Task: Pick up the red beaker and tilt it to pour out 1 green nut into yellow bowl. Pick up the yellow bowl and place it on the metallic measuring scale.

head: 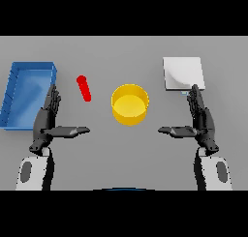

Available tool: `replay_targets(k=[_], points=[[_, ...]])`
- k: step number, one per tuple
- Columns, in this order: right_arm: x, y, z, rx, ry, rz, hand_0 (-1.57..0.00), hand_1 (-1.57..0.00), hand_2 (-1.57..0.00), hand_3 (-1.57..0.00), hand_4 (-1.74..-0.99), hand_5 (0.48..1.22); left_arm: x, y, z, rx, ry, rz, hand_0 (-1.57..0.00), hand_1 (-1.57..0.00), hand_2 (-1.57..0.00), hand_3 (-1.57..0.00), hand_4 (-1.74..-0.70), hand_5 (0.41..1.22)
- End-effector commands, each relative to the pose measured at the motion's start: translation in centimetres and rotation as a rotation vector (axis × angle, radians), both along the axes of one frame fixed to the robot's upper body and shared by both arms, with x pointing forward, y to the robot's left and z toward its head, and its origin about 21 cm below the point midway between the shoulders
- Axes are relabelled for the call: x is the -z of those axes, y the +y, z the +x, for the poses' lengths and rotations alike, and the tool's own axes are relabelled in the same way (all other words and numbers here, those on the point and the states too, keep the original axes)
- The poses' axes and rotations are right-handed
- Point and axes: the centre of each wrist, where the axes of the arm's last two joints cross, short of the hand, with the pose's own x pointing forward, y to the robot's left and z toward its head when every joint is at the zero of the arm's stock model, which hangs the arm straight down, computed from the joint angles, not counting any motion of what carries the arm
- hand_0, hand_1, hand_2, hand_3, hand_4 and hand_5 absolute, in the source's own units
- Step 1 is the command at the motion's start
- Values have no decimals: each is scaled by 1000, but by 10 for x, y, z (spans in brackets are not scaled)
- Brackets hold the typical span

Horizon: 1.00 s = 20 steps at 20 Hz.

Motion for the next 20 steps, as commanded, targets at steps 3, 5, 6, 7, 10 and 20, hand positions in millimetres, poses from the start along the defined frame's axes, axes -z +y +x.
replay_targets(k=[3, 5, 6, 7, 10, 20], points=[[0, 3, 1, 0, 1, 2, 1, 1, 1, 1, -1177, 572, 0, -4, 0, 1, 0, -2, 1, 1, 1, 1, -1202, 677], [0, 6, 3, -1, 1, 2, 1, 1, 1, 1, -1177, 572, 0, -7, 0, 3, 0, -2, 1, 1, 1, 1, -1202, 677], [-1, 8, 5, -3, 2, -1, 1, 1, 1, 1, -1177, 572, -1, -5, 1, 4, 0, 0, 1, 1, 1, 1, -1202, 677], [-3, 4, -1, -21, -28, -119, 1, 1, 1, 1, -1177, 572, -5, -8, -7, 48, -22, 63, 1, 1, 1, 1, -1202, 677], [-9, 3, -8, -39, -63, -227, 1, 1, 1, 1, -1190, 579, -12, -9, -17, 84, -24, 131, 1, 1, 1, 1, -1201, 674], [-12, 4, -14, -99, -105, -176, 1, 1, 1, 1, -1291, 621, -12, -17, -7, 92, 26, 163, 1, 1, 1, 1, -1189, 658]])
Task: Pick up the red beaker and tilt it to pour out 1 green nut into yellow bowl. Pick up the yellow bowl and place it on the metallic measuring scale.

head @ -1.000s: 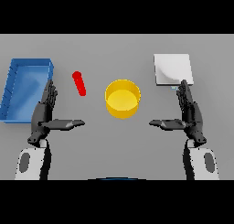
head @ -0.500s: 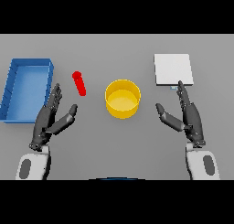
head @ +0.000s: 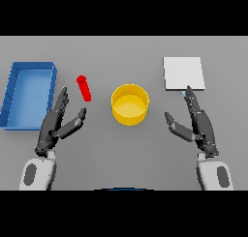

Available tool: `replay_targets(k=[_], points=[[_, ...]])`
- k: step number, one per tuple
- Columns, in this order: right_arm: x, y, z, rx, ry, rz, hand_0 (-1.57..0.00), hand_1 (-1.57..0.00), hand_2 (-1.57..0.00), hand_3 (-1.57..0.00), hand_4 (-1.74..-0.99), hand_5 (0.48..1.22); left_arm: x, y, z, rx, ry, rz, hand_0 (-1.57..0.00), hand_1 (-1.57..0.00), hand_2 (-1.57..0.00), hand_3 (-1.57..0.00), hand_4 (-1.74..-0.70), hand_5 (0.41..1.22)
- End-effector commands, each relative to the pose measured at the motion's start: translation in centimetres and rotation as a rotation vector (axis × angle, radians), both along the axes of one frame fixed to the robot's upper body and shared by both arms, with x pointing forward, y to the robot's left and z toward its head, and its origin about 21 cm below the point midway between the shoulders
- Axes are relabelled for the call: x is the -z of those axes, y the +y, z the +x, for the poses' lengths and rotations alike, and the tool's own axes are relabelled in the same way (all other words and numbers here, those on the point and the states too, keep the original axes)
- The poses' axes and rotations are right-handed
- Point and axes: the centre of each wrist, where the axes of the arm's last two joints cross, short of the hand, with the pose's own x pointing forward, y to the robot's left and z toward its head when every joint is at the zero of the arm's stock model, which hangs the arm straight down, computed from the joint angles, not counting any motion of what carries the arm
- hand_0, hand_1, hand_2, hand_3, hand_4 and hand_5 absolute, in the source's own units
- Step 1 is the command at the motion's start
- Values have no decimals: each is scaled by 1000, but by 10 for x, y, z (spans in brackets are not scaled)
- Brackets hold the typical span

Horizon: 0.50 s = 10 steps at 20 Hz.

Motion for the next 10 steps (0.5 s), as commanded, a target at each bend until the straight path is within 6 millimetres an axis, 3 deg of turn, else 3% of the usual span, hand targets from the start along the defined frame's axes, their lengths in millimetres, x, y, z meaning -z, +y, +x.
replay_targets(k=[1, 10], points=[[1, -2, 2, 2, 7, -11, 1, 1, 1, 1, -1292, 624, 1, 0, 7, -5, 3, 8, 1, 1, 1, 1, -1193, 658], [-1, -8, 5, 11, 7, -17, 1, 1, 1, 1, -1295, 622, 18, -9, 68, -23, 4, 38, 1, 1, 1, 1, -1219, 644]])
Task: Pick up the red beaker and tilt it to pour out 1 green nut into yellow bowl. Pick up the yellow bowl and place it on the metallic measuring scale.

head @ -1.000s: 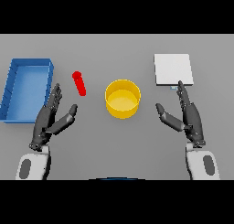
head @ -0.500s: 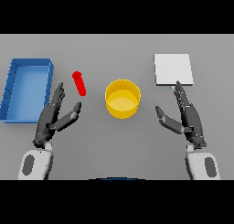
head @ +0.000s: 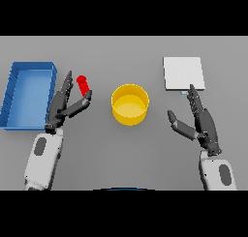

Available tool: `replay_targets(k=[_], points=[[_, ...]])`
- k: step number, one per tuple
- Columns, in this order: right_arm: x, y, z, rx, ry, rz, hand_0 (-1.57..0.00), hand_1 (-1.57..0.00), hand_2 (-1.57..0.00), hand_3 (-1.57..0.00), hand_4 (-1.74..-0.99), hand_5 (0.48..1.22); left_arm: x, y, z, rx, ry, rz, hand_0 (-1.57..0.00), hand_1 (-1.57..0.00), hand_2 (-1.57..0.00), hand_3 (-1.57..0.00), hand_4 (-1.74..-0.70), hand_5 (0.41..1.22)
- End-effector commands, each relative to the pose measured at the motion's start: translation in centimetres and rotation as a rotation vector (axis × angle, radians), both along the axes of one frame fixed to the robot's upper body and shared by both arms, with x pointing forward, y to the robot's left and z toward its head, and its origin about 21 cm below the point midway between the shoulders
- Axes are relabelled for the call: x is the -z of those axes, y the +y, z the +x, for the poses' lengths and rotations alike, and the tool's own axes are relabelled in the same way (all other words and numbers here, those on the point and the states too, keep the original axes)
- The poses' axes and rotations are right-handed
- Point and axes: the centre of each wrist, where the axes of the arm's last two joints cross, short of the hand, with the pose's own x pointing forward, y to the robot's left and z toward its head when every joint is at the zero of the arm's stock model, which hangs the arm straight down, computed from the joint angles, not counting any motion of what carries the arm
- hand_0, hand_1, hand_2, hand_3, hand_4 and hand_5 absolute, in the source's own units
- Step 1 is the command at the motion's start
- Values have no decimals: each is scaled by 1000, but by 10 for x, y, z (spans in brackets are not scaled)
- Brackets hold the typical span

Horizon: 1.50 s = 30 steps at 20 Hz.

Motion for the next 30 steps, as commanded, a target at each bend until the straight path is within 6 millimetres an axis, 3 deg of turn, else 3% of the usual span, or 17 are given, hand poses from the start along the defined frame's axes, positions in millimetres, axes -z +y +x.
replay_targets(k=[1, 8, 15, 17, 18, 20, 22, 25, 30], points=[[1, -1, -2, -3, -6, 0, 1, 1, 1, 1, -1297, 625, 3, -2, 5, 5, -5, -5, 1, 1, 1, 1, -1222, 638], [-4, 3, 4, 14, 4, -17, 1, 1, 1, 1, -1300, 638, 9, -15, 34, 11, -26, 58, 1, 1, 1, 1, -1231, 647], [0, -1, 5, 21, 18, -14, 1, 1, 1, 1, -1301, 647, 21, -22, 49, -7, -43, 1, 1, -6, -50, -30, -1347, 726], [1, -2, 5, 26, 20, -12, 1, 1, 1, 1, -1294, 645, 22, -29, 53, -20, -41, -23, -338, -306, -322, -239, -1385, 765], [1, 0, 8, 29, 28, -10, 1, 1, 1, 1, -1292, 645, 25, -30, 53, -28, -46, -47, -585, -556, -551, -416, -1416, 786], [-1, -1, 8, 31, 20, -11, 1, 1, 1, 1, -1290, 646, 24, -33, 56, -41, -54, -65, -940, -921, -918, -832, -1425, 943], [0, -4, 4, 33, 13, -16, 1, 1, 1, 1, -1291, 649, 22, -32, 59, -52, -63, -51, -1167, -1155, -1153, -1081, -1529, 1043], [2, -2, 5, 36, 23, -13, 1, 1, 1, 1, -1290, 649, 22, -38, 57, -21, -85, -54, -1364, -1358, -1357, -1176, -1621, 1130], [0, -3, 5, 32, 0, -23, 1, 1, 1, 1, -1289, 650, 15, -44, 60, 2, -113, -6, -1503, -1501, -1501, -1442, -1519, 1191]])
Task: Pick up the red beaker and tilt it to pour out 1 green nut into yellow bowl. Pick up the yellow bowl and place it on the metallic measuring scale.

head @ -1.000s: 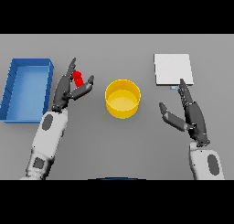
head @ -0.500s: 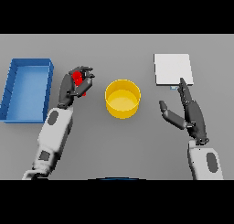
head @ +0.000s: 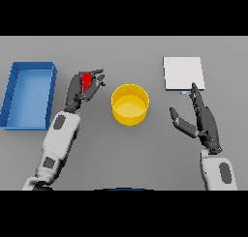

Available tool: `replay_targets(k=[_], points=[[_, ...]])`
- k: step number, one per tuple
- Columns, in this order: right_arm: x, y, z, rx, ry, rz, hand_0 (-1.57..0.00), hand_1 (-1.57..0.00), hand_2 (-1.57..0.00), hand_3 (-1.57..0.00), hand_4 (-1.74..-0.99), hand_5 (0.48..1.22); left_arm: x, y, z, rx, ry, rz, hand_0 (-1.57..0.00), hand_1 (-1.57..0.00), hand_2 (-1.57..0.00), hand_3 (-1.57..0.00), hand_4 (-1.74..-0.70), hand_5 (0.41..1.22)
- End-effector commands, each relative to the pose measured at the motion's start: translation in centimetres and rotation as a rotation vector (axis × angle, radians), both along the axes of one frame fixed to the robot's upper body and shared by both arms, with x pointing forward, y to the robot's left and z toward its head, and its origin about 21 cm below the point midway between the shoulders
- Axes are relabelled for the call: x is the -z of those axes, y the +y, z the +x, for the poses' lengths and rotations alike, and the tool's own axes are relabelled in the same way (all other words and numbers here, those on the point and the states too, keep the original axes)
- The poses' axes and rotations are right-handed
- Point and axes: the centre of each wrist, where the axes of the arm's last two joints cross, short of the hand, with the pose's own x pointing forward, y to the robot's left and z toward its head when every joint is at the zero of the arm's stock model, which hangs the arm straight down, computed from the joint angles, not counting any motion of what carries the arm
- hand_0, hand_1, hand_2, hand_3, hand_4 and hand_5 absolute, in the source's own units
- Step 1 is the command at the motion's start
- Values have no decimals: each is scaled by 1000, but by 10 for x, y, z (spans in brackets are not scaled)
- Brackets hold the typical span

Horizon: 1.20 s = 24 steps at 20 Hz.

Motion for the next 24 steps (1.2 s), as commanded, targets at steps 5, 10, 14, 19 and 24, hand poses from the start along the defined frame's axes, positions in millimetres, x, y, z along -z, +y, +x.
replay_targets(k=[5, 10, 14, 19, 24], points=[[1, 6, -5, -7, -3, 6, 1, 1, 1, 1, -1294, 662, -24, 5, 4, -10, -43, -2, -1549, -1548, -1548, -1529, -1500, 1211], [0, 7, -3, -22, -12, -2, 1, 1, 1, 1, -1281, 663, -60, 2, 7, 50, -100, 164, -1564, -1564, -1563, -1557, -1584, 1181], [1, 6, -7, -22, 6, -3, 1, 1, 1, 1, -1277, 675, -72, 8, 4, 74, -95, 263, -1565, -1565, -1565, -1560, -1616, 1158], [1, 8, -4, -22, 18, 10, 1, 1, 1, 1, -1277, 688, -88, 6, 7, 138, -109, 459, -1568, -1568, -1568, -1565, -1677, 1123], [1, 9, -4, -13, 6, -1, 1, 1, 1, 1, -1284, 692, -109, -10, 16, 245, -153, 853, -1570, -1570, -1570, -1569, -1720, 1145]])
